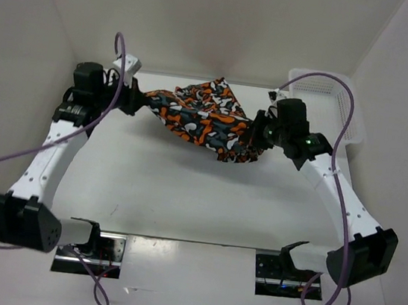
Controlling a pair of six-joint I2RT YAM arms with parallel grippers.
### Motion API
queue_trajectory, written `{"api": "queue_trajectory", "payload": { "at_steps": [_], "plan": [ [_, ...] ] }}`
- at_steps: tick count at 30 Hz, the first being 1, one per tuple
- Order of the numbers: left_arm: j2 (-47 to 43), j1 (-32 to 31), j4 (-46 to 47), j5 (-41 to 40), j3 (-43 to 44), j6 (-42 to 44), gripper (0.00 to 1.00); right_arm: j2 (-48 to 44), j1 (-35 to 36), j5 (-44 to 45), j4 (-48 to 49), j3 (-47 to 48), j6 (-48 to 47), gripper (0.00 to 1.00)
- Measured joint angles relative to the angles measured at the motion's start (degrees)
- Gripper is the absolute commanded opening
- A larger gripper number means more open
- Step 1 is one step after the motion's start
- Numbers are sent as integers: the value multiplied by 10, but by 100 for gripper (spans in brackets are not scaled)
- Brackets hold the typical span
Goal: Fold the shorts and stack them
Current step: Flatten the shorts out
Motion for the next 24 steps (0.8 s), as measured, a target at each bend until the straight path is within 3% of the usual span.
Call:
{"api": "queue_trajectory", "payload": {
  "at_steps": [2, 3, 4, 5, 7, 13, 14, 15, 16, 17, 19, 20, 22, 24],
  "plan": [
    [-58, 0, -2, 10, -57, 0, 0, -21, -1, -10, -15, -24, -10, 3],
    [-76, 0, -7, 15, -86, 0, 13, -28, -3, -17, -23, -40, -14, 3],
    [-87, -1, -14, 21, -111, 2, 40, -29, -7, -25, -29, -52, -16, 12],
    [-88, 0, -19, 17, -130, 4, 70, -25, -16, -30, -35, -63, -19, 30],
    [-59, 7, -26, 3, -143, 3, 94, 7, -54, -46, -46, -68, -23, 81],
    [81, 13, -56, -60, -76, 2, 96, 209, -155, -89, 3, -13, -19, 76],
    [78, 13, -62, -70, -76, 2, 94, 215, -159, -87, 5, -26, -15, 66],
    [64, 14, -69, -79, -80, 2, 81, 207, -160, -83, 7, -44, -11, 61],
    [46, 16, -69, -86, -89, 2, 74, 188, -160, -77, 12, -67, -5, 55],
    [18, 18, -70, -92, -107, 2, 69, 156, -160, -69, 19, -101, 4, 50],
    [-44, 21, -78, -99, -148, 3, 62, 75, -160, -57, 21, -167, 22, 50],
    [-71, 22, -79, -102, -168, 2, 64, 36, -158, -54, 21, -195, 34, 62],
    [-115, 23, -84, -108, -217, 2, 79, -50, -147, -48, 23, -250, 76, 68],
    [-139, 23, -92, -120, -265, 3, 86, -104, -116, -45, 34, -289, 125, 75]
  ]
}}
